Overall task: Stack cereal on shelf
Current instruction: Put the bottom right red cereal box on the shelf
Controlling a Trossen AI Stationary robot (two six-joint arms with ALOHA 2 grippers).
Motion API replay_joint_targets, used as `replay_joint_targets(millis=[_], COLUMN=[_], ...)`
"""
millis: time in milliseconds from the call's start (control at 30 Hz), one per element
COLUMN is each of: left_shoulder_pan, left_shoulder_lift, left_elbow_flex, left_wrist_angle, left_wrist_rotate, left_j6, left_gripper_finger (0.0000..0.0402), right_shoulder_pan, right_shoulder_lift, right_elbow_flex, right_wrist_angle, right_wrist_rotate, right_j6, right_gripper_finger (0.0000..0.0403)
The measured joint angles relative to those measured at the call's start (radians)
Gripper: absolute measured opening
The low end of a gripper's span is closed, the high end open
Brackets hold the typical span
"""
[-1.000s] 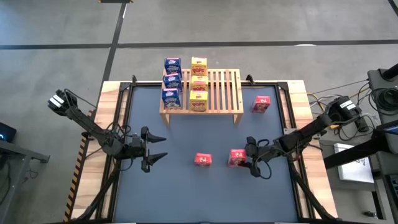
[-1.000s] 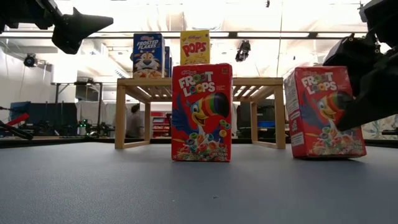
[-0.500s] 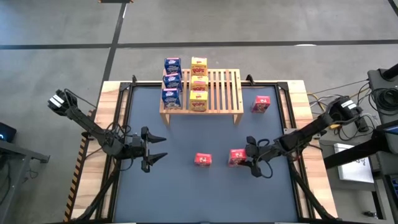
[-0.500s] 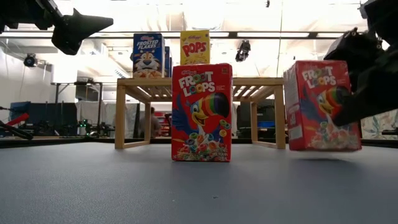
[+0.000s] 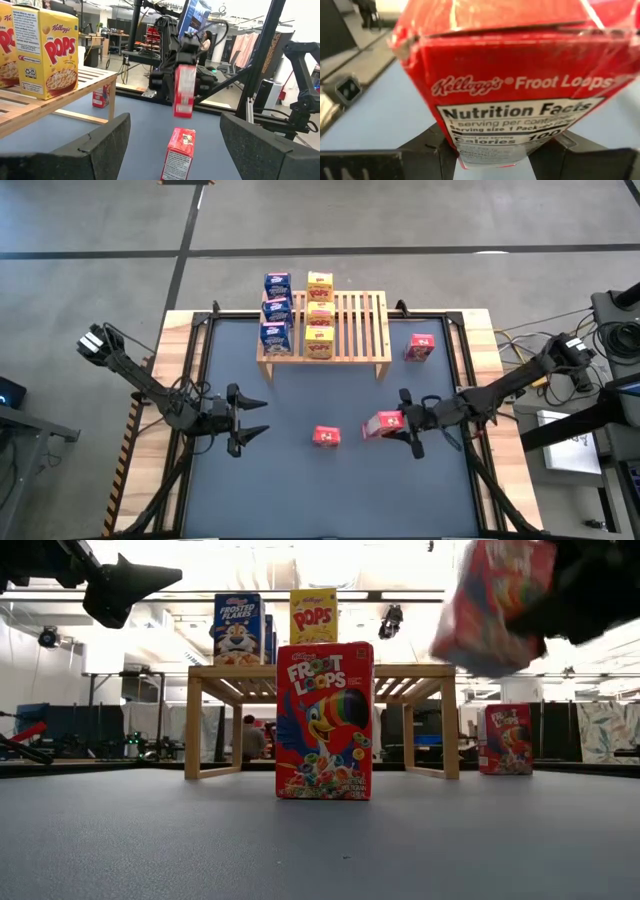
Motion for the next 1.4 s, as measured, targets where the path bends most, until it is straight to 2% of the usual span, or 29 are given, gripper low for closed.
replay_joint_targets(millis=[200,600,800,900,1033,1200,1400], left_shoulder_pan=[0.000,0.000,0.000,0.011,0.043,0.112,0.181], left_shoulder_lift=[0.000,0.000,0.000,0.000,-0.002,-0.002,-0.011], left_elbow_flex=[0.000,0.000,0.000,0.000,0.000,0.000,0.000], left_wrist_angle=[0.000,-0.003,-0.003,0.000,0.001,-0.002,-0.004], left_wrist_rotate=[0.000,0.000,0.000,0.000,-0.001,0.000,0.027], left_j6=[0.000,0.000,-0.003,-0.062,-0.076,-0.048,-0.031], left_gripper_finger=[0.0292,0.0292,0.0292,0.0292,0.0292,0.0292,0.0292], right_shoulder_pan=[-0.045,-0.149,-0.261,-0.361,-0.531,-0.763,-0.995], right_shoulder_lift=[-0.052,-0.061,-0.089,-0.100,-0.099,-0.069,-0.028], right_elbow_flex=[0.105,0.480,0.533,0.534,0.534,0.534,0.534], right_wrist_angle=[-0.058,-0.461,-0.494,-0.496,-0.499,-0.490,-0.397], right_wrist_rotate=[0.000,-0.013,-0.025,-0.088,-0.223,-0.426,-0.668], right_j6=[-0.128,-0.307,-0.361,-0.372,-0.368,-0.351,-0.343], right_gripper_finger=[0.0180,0.0178,0.0178,0.0178,0.0178,0.0178,0.0178])
